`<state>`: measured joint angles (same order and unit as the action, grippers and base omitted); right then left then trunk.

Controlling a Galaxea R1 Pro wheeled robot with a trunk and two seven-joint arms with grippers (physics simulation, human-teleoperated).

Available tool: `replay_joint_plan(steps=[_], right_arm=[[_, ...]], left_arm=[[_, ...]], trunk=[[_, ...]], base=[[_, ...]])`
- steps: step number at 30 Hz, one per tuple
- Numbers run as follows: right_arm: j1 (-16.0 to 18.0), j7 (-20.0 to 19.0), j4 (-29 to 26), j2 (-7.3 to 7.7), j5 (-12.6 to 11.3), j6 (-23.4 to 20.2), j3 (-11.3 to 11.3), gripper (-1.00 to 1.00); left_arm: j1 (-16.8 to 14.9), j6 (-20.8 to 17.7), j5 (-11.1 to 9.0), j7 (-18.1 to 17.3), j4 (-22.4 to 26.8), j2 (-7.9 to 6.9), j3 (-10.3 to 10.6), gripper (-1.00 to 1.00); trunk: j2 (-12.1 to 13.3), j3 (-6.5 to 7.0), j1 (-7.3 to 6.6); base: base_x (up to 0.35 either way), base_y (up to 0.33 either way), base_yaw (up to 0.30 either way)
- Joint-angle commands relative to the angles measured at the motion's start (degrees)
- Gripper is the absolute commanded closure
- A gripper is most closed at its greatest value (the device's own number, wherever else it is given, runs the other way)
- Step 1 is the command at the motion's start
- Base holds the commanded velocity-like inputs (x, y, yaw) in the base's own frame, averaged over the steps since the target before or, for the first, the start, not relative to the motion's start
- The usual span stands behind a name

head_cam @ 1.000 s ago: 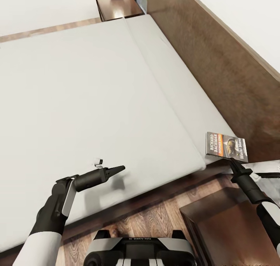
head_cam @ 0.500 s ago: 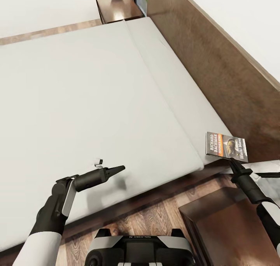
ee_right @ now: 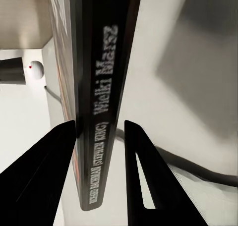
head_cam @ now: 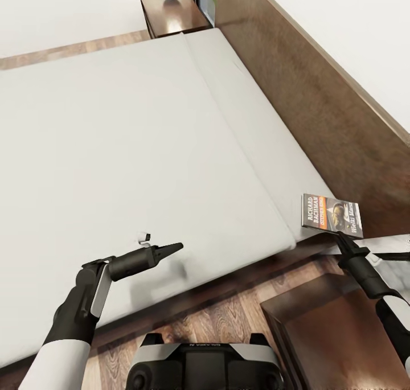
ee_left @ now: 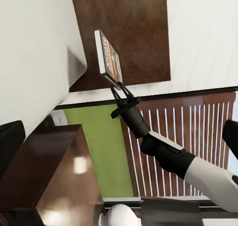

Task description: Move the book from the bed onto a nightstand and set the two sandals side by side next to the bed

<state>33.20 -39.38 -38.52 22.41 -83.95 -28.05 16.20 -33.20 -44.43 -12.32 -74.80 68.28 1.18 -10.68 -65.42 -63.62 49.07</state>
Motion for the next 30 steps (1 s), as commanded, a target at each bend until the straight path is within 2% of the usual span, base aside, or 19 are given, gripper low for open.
replay_joint_plan(steps=[1,12,18,20,23,25,26,27,28,29,30], right_arm=[[0.0,0.0,0.0,0.0,-0.3,-0.4,0.1,1.0],[0.0,-0.1,-1.0,-0.07,-0.1,-0.5,0.0,1.0],[0.0,-0.3,-6.0,-0.16,0.6,-0.7,-0.4,1.0],[0.0,-0.3,-7.6,-0.19,2.3,-1.1,-0.6,1.0],[0.0,-0.3,-8.8,-0.23,6.4,-2.6,-1.3,1.0],[0.0,-0.3,-9.5,-0.27,11.6,-5.5,-2.7,1.0],[0.0,-0.3,-9.6,-0.28,12.7,-6.4,-3.2,1.0],[0.0,-0.3,-10.7,-0.48,16.2,-9.3,-6.2,1.0],[0.0,-0.3,-11.1,-0.52,16.7,-9.8,-7.2,1.0],[0.0,-0.3,-11.6,-0.62,17.4,-10.5,-9.3,1.0],[0.0,-0.3,-11.8,-0.67,17.7,-10.8,-10.4,1.0]], left_arm=[[0.0,-0.6,0.0,-0.2,0.0,0.05,-0.1,-1.0],[0.0,-0.5,0.0,-0.2,0.0,0.09,0.0,-1.0],[0.0,-0.5,0.0,-0.2,0.0,0.13,0.0,-1.0],[0.0,-0.5,0.1,-0.2,0.0,0.13,0.1,-1.0],[0.0,-0.5,0.1,-0.1,-0.1,0.15,0.1,-1.0],[0.0,-0.5,0.1,0.0,-0.1,0.19,0.1,-1.0],[0.0,-0.5,0.1,0.0,-0.1,0.2,0.1,-1.0],[0.0,-0.5,0.1,0.1,-0.1,0.21,0.2,-1.0],[0.0,-0.5,0.1,0.1,-0.1,0.22,0.2,-1.0],[0.0,-0.5,0.1,0.1,-0.1,0.22,0.2,-1.0],[0.0,-0.5,0.1,0.1,-0.1,0.24,0.2,-1.0]], trunk=[[0.4,0.16,-0.22],[4.8,2.14,-2.64],[7.2,3.21,-3.96],[8.0,3.57,-4.39],[9.2,4.11,-5.05],[10.0,4.47,-5.49],[10.4,4.65,-5.71],[10.8,4.83,-5.93],[11.2,5.01,-6.15],[11.6,5.19,-6.37],[12.0,5.37,-6.59]], base=[[0.0,0.0,0.0],[0.0,0.0,0.0],[0.0,0.0,0.0],[0.0,0.0,0.0],[0.0,0.0,0.0],[0.0,0.0,0.0],[0.0,0.0,0.0],[0.0,0.0,0.0],[0.0,0.0,0.0],[0.0,0.0,0.0],[0.0,0.0,0.0]])
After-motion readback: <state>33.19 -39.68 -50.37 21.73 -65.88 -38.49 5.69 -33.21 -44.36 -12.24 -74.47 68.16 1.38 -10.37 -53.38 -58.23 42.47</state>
